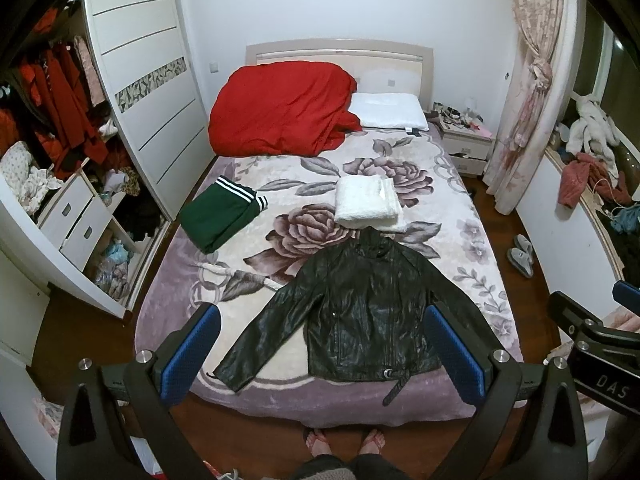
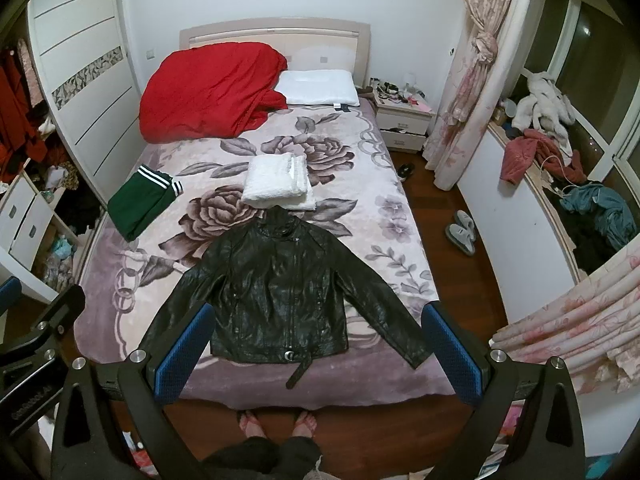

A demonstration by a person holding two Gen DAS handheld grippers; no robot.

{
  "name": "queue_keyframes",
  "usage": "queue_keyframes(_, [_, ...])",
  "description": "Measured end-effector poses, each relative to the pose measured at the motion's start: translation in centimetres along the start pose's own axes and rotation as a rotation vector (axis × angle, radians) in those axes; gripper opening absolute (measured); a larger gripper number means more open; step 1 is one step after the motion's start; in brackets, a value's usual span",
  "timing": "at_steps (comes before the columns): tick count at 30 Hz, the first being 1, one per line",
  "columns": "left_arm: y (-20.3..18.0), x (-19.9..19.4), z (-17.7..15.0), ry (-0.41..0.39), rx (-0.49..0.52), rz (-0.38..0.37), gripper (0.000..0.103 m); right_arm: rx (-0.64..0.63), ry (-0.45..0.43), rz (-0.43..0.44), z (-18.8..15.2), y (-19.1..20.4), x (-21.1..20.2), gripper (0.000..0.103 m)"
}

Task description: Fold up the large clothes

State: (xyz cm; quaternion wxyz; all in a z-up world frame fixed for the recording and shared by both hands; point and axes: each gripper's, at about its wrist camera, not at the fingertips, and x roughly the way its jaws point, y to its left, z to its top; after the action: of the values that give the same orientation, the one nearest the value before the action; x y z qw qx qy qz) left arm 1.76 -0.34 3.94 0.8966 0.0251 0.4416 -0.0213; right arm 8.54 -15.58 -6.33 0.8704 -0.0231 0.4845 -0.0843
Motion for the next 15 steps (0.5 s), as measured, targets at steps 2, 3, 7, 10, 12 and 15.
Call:
queue_keyframes(2, [-0.04,0.0,-0.01,-0.002,-0.001,0.001,0.103,0.001,0.0,0.001,-0.07,0.0,0.02,0.103])
queue_keyframes(3, [-0.15,-0.04,0.36,-0.002,-0.001,0.001,0.103,0.001,-0.001,0.002,0.16,-0.05,-0.11,0.103])
queue_keyframes(7, [-0.07,-0.08,0.36,-0.002,-0.003,0.001,0.103,0.0,-0.001,0.002,0.04,-0.01,0.0,0.103])
queue_keyframes(10, [-0.01,-0.09,-0.06,-0.005,0.0,0.001,0.103,-0.002,-0.002,-0.001,-0.01,0.09,-0.02,0.103])
queue_keyframes(12, [0.07,-0.04,-0.22,-0.005,-0.002,-0.002,0.103,0.0,-0.001,0.001,0.09,-0.03,-0.13,0.103])
queue_keyframes(15, [-0.08,-0.12,0.08,-0.007,-0.002,0.0,0.103,0.0,-0.004,0.0,0.05,0.02,-0.14,0.103])
